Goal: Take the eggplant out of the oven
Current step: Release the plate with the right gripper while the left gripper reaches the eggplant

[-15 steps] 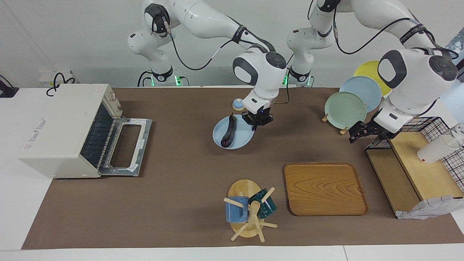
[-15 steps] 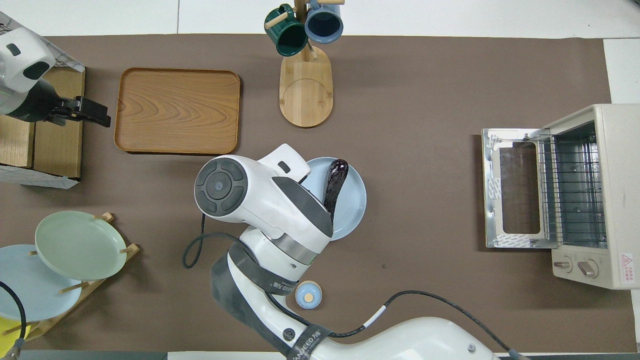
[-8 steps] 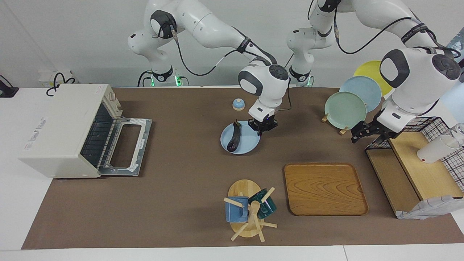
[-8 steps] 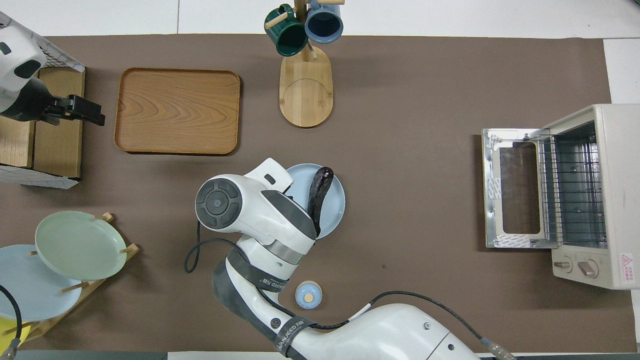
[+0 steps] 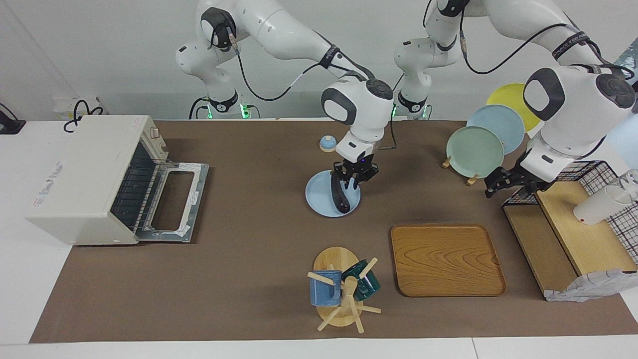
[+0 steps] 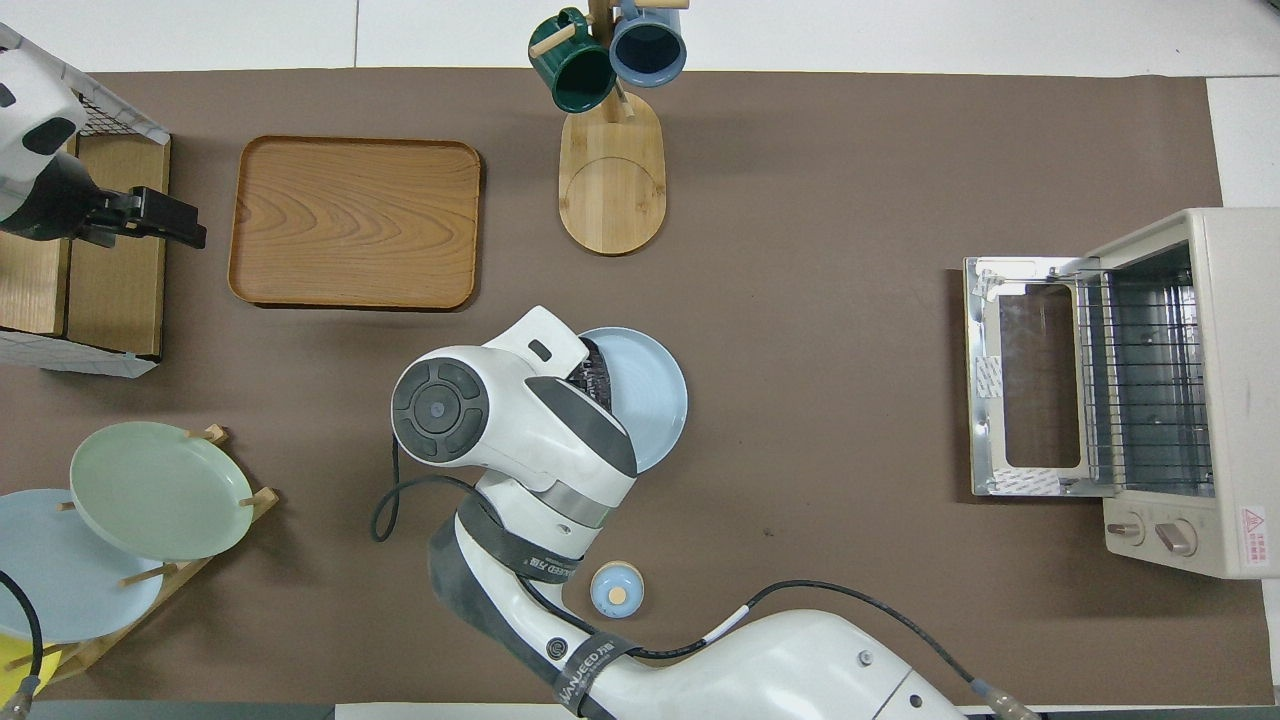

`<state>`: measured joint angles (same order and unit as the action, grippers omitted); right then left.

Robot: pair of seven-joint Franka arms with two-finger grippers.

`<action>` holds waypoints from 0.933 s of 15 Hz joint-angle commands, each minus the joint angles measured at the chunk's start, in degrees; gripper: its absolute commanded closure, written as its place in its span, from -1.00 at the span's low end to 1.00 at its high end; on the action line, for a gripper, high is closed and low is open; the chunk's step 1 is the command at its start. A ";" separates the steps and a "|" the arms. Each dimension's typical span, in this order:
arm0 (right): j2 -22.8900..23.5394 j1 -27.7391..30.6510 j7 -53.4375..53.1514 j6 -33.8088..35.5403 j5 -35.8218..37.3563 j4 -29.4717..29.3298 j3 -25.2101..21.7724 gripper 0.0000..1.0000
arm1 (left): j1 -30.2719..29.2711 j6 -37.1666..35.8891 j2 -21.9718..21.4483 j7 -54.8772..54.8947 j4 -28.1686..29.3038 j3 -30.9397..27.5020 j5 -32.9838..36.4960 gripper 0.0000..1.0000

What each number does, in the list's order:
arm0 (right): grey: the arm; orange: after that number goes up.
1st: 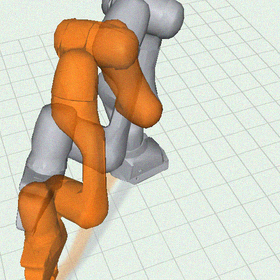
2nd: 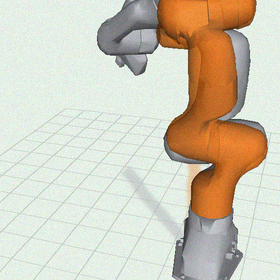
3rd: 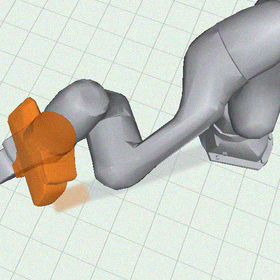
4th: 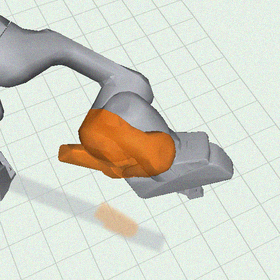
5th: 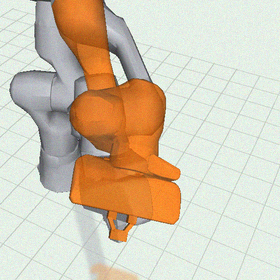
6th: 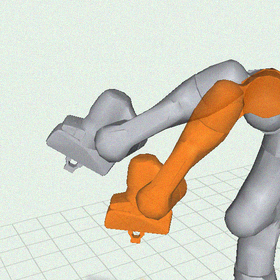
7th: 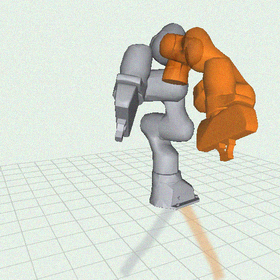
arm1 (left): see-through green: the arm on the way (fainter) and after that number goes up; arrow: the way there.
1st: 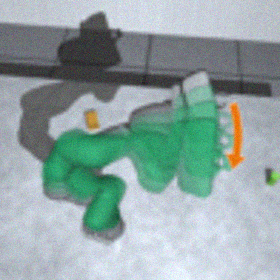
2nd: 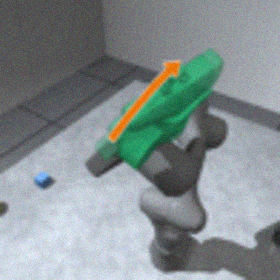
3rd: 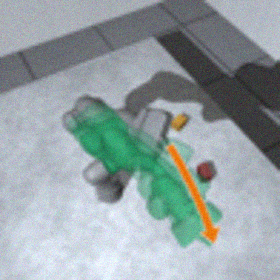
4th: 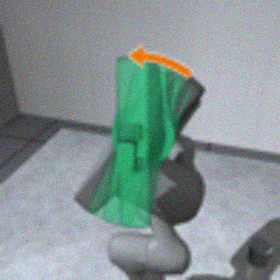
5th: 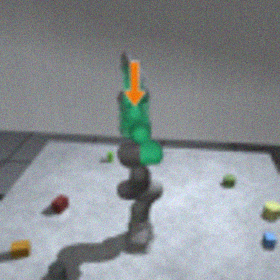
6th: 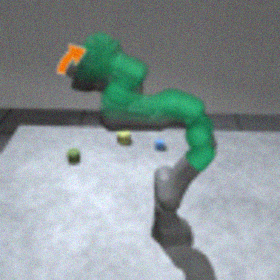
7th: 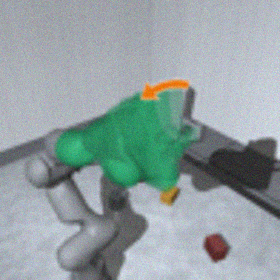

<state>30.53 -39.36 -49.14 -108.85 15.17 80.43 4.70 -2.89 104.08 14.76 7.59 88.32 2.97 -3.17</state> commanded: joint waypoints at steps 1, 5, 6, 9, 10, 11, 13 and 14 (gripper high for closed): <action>-5.91 9.27 11.65 4.95 0.74 1.84 0.84 0.71 | 1.65 0.86 -0.52 -1.26 0.54 0.11 -2.18 -1.00; -10.65 17.73 18.20 9.96 1.26 7.96 0.75 1.00 | 12.00 0.24 -1.66 -8.98 3.16 -0.07 -2.63 -1.00; -13.19 17.91 18.03 9.36 3.01 13.82 0.49 1.00 | 14.29 0.15 -1.84 -11.00 3.35 0.10 -2.63 -1.00; -16.90 28.24 18.46 -2.89 6.28 28.16 0.66 1.00 | 20.45 0.68 -2.19 -14.00 4.83 0.28 -2.72 -1.00; -17.26 29.76 18.47 -5.82 6.28 30.64 0.66 1.00 | 22.64 1.12 -2.37 -15.14 5.80 0.28 -2.90 -1.00; -17.52 29.60 18.29 -6.54 6.28 31.80 0.66 1.00 | 25.10 2.69 -2.54 -16.81 7.55 0.28 -4.03 -1.00; -17.27 30.47 18.72 -9.17 6.28 34.17 0.58 1.00 | 29.85 9.52 -4.65 -18.57 14.04 0.28 -4.74 -1.00; -17.26 32.13 20.21 -12.41 6.28 36.79 0.49 1.00 | 31.09 12.95 -5.18 -18.58 16.85 0.28 -4.74 -1.00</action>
<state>15.89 -8.94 -30.07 -116.70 20.59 111.32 4.35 24.87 110.11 13.51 -10.17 96.56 4.31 -6.81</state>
